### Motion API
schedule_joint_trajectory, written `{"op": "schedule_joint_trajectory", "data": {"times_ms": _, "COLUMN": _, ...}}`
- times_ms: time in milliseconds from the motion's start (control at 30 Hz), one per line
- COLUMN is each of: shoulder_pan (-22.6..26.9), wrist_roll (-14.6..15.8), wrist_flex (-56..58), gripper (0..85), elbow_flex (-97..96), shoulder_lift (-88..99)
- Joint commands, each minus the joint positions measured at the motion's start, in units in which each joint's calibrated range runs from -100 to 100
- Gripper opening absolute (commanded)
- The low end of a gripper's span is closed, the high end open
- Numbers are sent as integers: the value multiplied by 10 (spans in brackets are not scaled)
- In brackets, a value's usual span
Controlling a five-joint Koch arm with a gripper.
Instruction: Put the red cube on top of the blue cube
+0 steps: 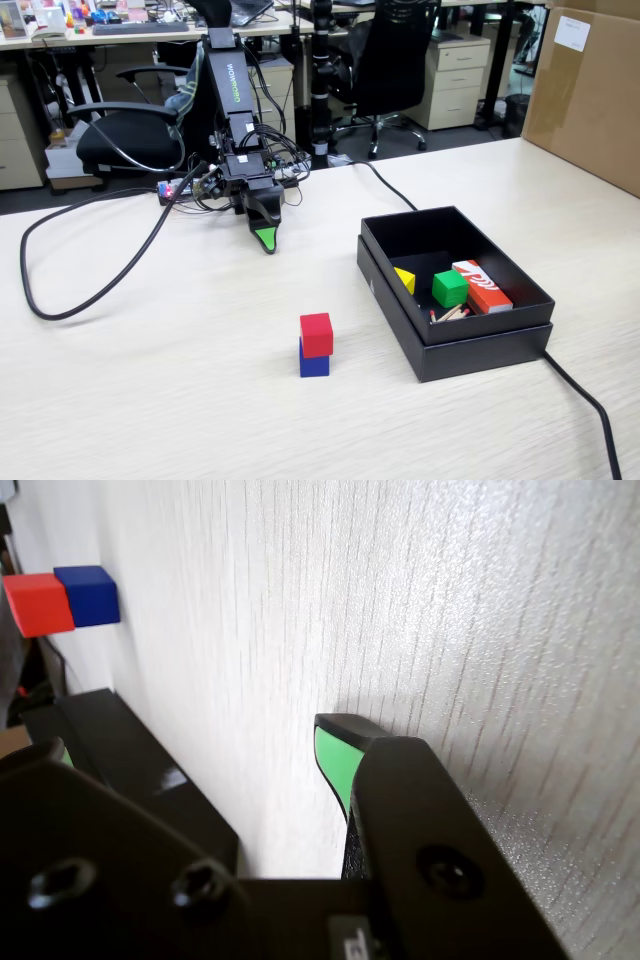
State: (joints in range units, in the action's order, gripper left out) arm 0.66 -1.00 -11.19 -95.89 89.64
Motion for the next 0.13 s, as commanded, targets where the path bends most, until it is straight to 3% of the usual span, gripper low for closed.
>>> {"op": "schedule_joint_trajectory", "data": {"times_ms": 0, "shoulder_pan": 0, "wrist_roll": -2, "wrist_flex": 7, "gripper": 483, "elbow_flex": -4, "shoulder_lift": -2}}
{"op": "schedule_joint_trajectory", "data": {"times_ms": 100, "shoulder_pan": 0, "wrist_roll": -1, "wrist_flex": 7, "gripper": 483, "elbow_flex": -4, "shoulder_lift": -2}}
